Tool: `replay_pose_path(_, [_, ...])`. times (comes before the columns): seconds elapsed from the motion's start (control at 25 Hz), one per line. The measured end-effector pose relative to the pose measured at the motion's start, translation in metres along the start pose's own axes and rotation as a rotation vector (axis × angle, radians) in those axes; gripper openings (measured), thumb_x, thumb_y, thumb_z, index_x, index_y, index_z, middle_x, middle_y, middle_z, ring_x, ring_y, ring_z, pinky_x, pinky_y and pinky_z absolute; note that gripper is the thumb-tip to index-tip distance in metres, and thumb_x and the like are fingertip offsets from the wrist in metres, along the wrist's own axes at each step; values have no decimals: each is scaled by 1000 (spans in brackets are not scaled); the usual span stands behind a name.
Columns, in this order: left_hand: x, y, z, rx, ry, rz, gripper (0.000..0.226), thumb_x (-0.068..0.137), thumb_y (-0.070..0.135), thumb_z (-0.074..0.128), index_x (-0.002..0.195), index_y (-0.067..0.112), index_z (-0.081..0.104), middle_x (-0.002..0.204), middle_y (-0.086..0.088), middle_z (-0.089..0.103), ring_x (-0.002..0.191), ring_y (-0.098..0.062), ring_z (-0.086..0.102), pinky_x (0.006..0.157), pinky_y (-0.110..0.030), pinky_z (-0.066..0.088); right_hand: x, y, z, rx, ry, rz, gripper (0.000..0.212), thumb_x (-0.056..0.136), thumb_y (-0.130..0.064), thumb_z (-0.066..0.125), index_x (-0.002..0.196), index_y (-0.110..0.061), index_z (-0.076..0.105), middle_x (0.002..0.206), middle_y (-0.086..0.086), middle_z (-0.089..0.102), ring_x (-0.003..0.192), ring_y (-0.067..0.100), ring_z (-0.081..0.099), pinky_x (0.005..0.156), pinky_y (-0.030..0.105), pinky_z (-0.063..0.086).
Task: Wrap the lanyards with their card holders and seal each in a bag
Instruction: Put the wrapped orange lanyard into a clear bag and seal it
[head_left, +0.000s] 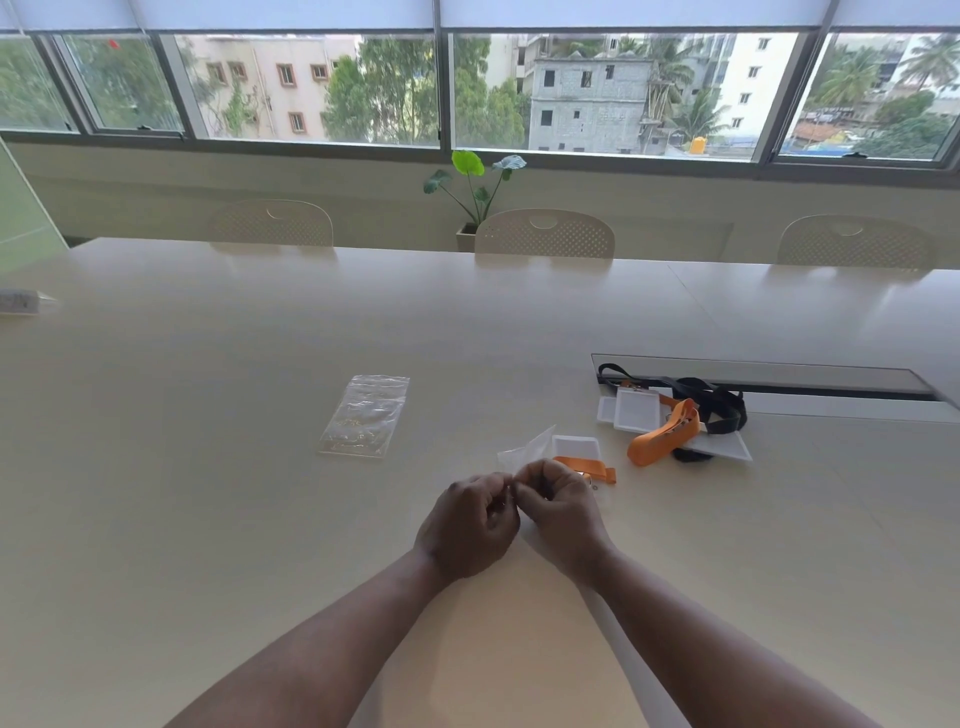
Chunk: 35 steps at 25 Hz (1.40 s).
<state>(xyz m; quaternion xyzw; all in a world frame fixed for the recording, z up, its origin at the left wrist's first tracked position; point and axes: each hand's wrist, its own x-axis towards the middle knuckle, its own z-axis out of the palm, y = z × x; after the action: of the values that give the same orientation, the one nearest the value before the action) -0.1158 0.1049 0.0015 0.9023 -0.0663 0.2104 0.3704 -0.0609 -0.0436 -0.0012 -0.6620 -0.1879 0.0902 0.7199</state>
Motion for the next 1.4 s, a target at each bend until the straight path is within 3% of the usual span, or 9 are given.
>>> replay_pose_path(0.44, [2,-5,1,-25,-6,-34,17,91,18,49,90,20,66,71,4,65,68,-16,62,66,-40,51,0,-3,4,-66,24,-13,9,92,5,63,85,1,66,72,1,65,65,8,56,61,19,45])
replay_pose_path(0.52, [1,-3,-1,-32,-11,-47,23,90,21,50,105,23,67,65,10,60,61,-8,56,64,-36,52,-1,-4,3,-43,22,-1,9,89,5,66,83,-1,66,70,4,63,65,12,55,61,22,45])
replay_pose_path(0.6, [-1,-1,-3,-25,-27,-70,46,84,25,53,130,24,57,64,15,59,57,-3,54,62,-30,52,-2,-4,3,-37,14,5,8,87,3,71,82,-1,66,71,15,62,66,19,56,62,28,47])
replay_pose_path(0.64, [-2,0,-3,-29,-34,-76,49,83,26,55,132,25,52,65,16,60,56,-2,53,60,-28,50,-2,-3,2,-31,15,9,7,87,1,72,83,1,66,73,20,62,67,22,57,63,33,48])
replay_pose_path(0.84, [-1,0,-2,-98,4,-31,17,86,29,60,103,28,57,74,15,65,57,-2,58,56,-19,44,1,0,2,-24,22,0,21,91,-12,75,83,3,62,70,13,54,66,24,45,61,36,38])
replay_pose_path(1.0, [1,-2,0,-124,80,1,11,91,10,63,93,19,69,91,7,67,71,-9,66,60,-20,52,2,3,4,-76,36,-16,15,93,-5,68,82,1,59,70,7,54,66,19,44,59,32,37])
replay_pose_path(1.2, [2,-4,0,-98,132,-57,15,92,12,61,81,20,69,72,13,65,65,-1,58,61,-14,42,0,1,5,-129,34,-15,12,93,-4,62,82,-8,63,73,-2,64,68,9,53,60,23,44])
replay_pose_path(1.28, [3,-4,-1,-106,144,-108,14,91,19,61,78,17,65,60,8,58,53,-4,48,54,-19,40,-1,0,5,-190,37,-22,13,92,-10,64,80,-7,60,71,0,59,67,10,49,60,27,41])
replay_pose_path(1.4, [2,-3,-2,-95,113,-101,14,90,25,63,79,16,63,57,6,55,52,-7,45,54,-28,43,-2,0,6,-315,48,-60,22,89,-11,64,72,-12,51,64,-7,45,61,7,39,56,23,34])
